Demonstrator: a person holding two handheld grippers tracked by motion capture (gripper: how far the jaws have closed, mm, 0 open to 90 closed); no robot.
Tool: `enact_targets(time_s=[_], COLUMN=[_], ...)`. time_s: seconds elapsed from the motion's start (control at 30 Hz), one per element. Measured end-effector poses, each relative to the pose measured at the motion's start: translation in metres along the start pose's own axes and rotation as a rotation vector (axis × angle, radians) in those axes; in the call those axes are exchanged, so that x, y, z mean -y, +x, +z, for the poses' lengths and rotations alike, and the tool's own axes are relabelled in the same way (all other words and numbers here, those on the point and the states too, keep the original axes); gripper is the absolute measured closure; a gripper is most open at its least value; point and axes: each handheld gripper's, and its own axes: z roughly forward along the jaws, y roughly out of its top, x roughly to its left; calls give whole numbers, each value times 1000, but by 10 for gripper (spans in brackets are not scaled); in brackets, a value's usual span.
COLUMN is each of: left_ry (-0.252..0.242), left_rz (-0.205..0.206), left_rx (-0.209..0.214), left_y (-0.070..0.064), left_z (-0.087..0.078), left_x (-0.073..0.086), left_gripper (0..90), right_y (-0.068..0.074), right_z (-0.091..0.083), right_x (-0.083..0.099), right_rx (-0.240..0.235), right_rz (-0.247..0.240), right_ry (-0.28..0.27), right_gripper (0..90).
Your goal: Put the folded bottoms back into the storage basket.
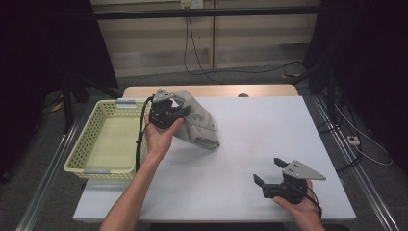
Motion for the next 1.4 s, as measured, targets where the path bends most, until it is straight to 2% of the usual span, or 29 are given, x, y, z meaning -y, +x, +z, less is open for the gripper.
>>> enact_targets(time_s=[0.13,0.3,0.53,1.07,1.17,1.4], left_ry=[-5,-24,-29,-51,-64,-81], left_rz=[15,10,25,89,82,94], left_rx=[-1,11,20,-2,-1,-8], left_y=[0,2,4,2,4,5], left_z=[-7,-18,-32,-52,-58,-69], left_x=[-2,-5,-9,-18,-19,-23], left_gripper=[806,807,807,807,807,807], right_y=[0,0,1,1,1,1], right_z=[0,0,-1,-1,-2,-2], right_x=[0,0,0,0,0,0], right_rx=[2,9,11,0,0,-3], right_rz=[2,3,1,3,2,-1], right_ry=[1,1,-4,-3,-8,-12], right_gripper=[55,54,54,54,54,53])
